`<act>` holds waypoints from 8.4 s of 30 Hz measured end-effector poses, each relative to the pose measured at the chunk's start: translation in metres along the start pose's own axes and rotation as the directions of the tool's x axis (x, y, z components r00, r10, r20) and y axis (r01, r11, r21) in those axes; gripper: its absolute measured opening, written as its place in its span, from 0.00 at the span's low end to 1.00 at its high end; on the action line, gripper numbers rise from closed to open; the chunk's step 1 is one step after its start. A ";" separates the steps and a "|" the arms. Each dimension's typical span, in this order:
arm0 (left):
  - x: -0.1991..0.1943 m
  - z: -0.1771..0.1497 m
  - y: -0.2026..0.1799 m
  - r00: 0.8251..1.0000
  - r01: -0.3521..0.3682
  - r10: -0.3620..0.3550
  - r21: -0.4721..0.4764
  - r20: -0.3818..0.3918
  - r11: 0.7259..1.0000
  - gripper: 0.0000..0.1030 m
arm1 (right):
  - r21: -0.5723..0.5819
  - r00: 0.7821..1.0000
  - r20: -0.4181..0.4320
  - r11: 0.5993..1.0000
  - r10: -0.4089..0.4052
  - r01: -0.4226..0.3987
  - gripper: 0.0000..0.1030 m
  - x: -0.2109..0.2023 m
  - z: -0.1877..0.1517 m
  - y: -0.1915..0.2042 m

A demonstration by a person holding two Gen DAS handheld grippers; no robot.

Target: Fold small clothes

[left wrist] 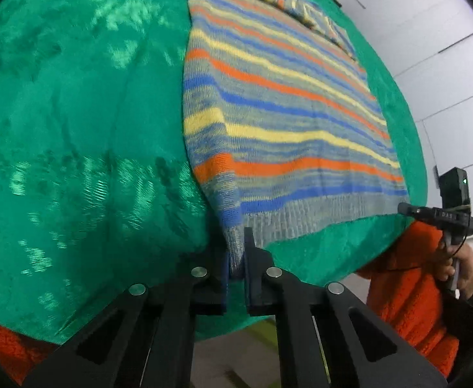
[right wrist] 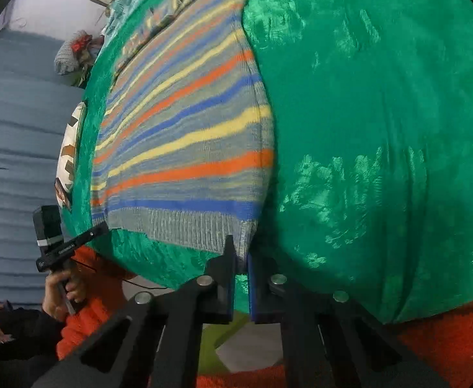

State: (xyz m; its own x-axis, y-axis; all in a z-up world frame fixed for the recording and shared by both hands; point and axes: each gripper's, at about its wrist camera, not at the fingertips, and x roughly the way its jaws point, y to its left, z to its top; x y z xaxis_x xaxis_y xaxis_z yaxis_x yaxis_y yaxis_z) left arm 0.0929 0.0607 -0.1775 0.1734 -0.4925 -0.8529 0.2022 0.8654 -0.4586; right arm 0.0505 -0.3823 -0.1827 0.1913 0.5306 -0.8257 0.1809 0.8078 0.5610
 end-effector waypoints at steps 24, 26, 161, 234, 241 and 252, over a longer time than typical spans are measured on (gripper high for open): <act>-0.012 0.298 0.012 0.926 0.192 -0.128 -0.151 0.355 0.970 0.04 | 0.074 0.871 0.459 0.970 0.174 -0.233 0.06 -0.051 0.269 0.028; -0.002 0.322 0.013 0.933 0.166 -0.106 -0.150 0.343 0.975 0.04 | 0.087 0.876 0.455 0.971 0.162 -0.224 0.06 -0.044 0.302 0.026; 0.204 0.196 -0.284 0.964 -0.224 0.103 0.543 0.244 0.809 0.51 | -0.073 0.981 0.181 0.995 0.077 -0.064 0.78 0.013 0.430 0.004; 0.055 0.362 0.051 0.948 -0.232 0.218 0.032 0.233 0.972 0.29 | -0.656 0.966 0.252 0.743 0.054 0.130 0.43 0.111 0.330 0.259; 0.065 0.388 0.071 0.944 -0.228 0.220 0.003 0.246 0.974 0.36 | -0.470 0.969 0.231 0.863 -0.082 0.185 0.36 0.188 0.394 0.233; 0.025 0.255 0.050 0.947 -0.246 0.218 0.095 0.235 0.965 0.58 | -0.590 0.957 0.288 0.791 0.017 0.164 0.36 0.111 0.255 0.239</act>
State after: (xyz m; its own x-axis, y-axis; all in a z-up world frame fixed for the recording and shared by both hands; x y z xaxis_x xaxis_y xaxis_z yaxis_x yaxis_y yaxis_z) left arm 0.3535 0.0677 -0.1584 0.4347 -0.2998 -0.8492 0.2444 0.9469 -0.2091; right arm 0.3606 -0.1954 -0.1251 0.4643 0.4478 -0.7642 -0.3949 0.8769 0.2740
